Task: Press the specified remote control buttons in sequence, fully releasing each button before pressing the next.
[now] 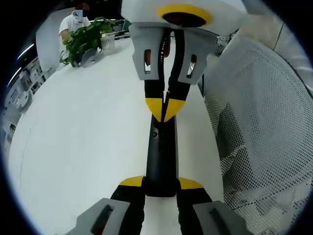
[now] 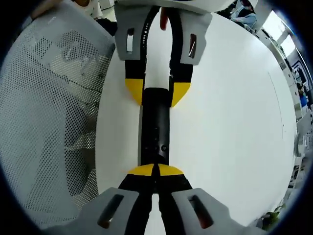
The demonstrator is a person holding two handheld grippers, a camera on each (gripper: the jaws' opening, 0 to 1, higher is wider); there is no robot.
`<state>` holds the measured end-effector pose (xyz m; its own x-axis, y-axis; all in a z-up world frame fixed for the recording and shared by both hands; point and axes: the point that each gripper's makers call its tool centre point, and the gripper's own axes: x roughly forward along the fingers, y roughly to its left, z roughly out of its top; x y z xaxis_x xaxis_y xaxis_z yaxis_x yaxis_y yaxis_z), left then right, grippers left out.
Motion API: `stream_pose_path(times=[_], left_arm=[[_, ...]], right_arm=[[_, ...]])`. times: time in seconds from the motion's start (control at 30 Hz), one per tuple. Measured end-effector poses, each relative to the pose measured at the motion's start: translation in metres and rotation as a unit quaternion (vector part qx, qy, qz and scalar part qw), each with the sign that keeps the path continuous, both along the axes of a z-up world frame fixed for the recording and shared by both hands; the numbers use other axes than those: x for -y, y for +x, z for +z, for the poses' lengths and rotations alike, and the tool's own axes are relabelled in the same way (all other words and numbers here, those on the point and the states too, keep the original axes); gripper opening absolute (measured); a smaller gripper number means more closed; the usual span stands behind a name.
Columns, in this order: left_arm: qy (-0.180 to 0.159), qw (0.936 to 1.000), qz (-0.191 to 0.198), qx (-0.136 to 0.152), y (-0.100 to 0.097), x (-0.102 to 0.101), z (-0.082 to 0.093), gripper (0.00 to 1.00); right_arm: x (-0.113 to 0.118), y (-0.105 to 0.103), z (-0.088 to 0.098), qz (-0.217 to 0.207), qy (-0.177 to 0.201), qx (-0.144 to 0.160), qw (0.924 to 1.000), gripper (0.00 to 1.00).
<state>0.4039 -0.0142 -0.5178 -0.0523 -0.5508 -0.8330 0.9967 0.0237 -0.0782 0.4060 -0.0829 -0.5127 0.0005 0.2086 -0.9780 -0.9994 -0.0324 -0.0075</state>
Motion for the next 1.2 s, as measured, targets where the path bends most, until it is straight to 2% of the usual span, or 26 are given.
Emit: stream_pose_path(times=[0.3,0.47,0.6,0.93,1.1,1.2], left_arm=[[0.002,1.0,-0.002,0.001,0.0,0.0,0.0,0.25],[0.003,1.0,-0.002,0.002,0.0,0.0,0.0,0.25],[0.004,1.0,-0.004,0.003,-0.001,0.0,0.0,0.25],[0.005,1.0,-0.006,0.005,0.0,0.0,0.0,0.25],[0.006,0.9999,-0.007,0.005,0.0,0.0,-0.001,0.25],[0.006,1.0,-0.007,0.005,0.001,0.0,-0.001,0.25]], right_arm=[[-0.001,0.0,-0.002,0.013,-0.029,-0.004,0.9995,0.0],[0.001,0.001,-0.001,0.001,-0.011,-0.011,0.9999,0.0],[0.001,-0.001,0.0,0.002,0.009,-0.003,1.0,0.0],[0.006,-0.001,0.0,-0.004,0.007,-0.005,1.0,0.0],[0.014,-0.001,0.0,0.013,-0.011,-0.003,0.9999,0.0],[0.014,-0.001,0.0,0.004,-0.005,-0.003,1.0,0.0]])
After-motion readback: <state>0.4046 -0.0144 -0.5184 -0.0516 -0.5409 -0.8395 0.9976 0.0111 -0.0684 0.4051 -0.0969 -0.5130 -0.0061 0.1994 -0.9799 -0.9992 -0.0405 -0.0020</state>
